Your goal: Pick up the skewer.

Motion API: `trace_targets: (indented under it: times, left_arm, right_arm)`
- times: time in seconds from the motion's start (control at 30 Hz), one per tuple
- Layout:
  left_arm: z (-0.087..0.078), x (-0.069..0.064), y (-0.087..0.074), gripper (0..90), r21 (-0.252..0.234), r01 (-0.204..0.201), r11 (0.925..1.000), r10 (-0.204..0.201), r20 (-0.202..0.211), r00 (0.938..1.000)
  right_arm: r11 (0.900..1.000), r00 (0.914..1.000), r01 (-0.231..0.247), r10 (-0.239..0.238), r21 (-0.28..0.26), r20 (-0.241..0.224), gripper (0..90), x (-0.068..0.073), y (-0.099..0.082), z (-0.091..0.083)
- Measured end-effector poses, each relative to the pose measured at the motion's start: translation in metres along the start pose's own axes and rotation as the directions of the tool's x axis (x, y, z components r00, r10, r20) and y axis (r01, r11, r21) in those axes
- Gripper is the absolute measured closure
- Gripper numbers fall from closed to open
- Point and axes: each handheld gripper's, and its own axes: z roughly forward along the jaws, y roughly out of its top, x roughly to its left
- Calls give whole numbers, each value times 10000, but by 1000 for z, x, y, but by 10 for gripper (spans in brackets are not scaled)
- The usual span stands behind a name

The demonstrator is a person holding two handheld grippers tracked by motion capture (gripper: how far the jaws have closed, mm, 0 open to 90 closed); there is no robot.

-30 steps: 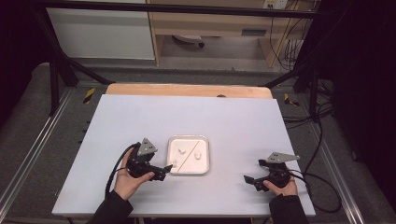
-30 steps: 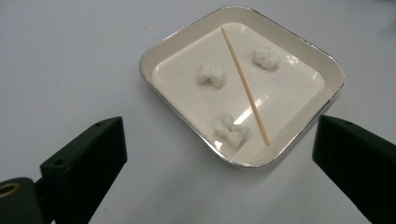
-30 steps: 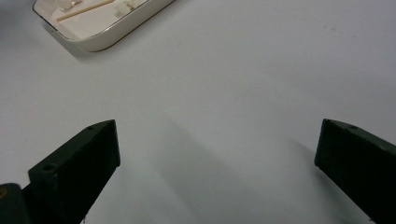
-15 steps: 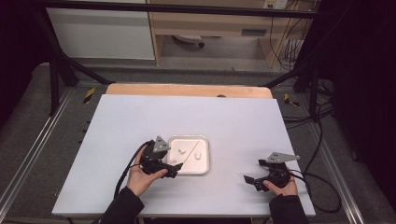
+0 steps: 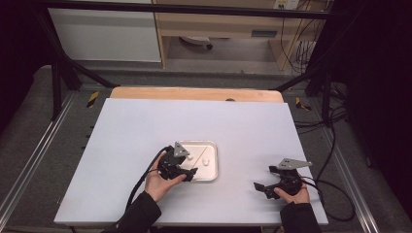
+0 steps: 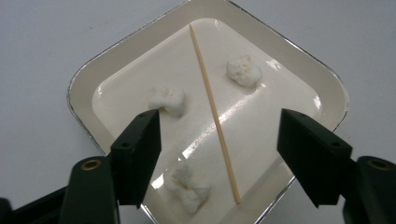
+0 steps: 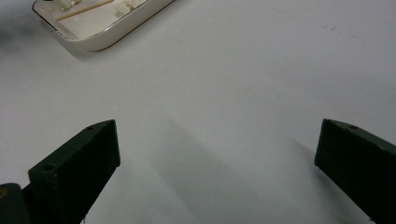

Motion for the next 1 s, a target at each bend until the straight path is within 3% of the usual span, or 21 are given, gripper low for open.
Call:
trace_targets:
  times: [0.33,1.0]
  left_arm:
    - [9,-4,-1,546,285,124,9995,-122,-56,9999]
    - [19,-10,-5,795,407,218,9989,-209,-238,9995]
  right_arm:
    - [10000,10000,12,-12,16,-7,7,0,0,0]
    - [10000,10000,40,-40,16,6,7,0,0,1]
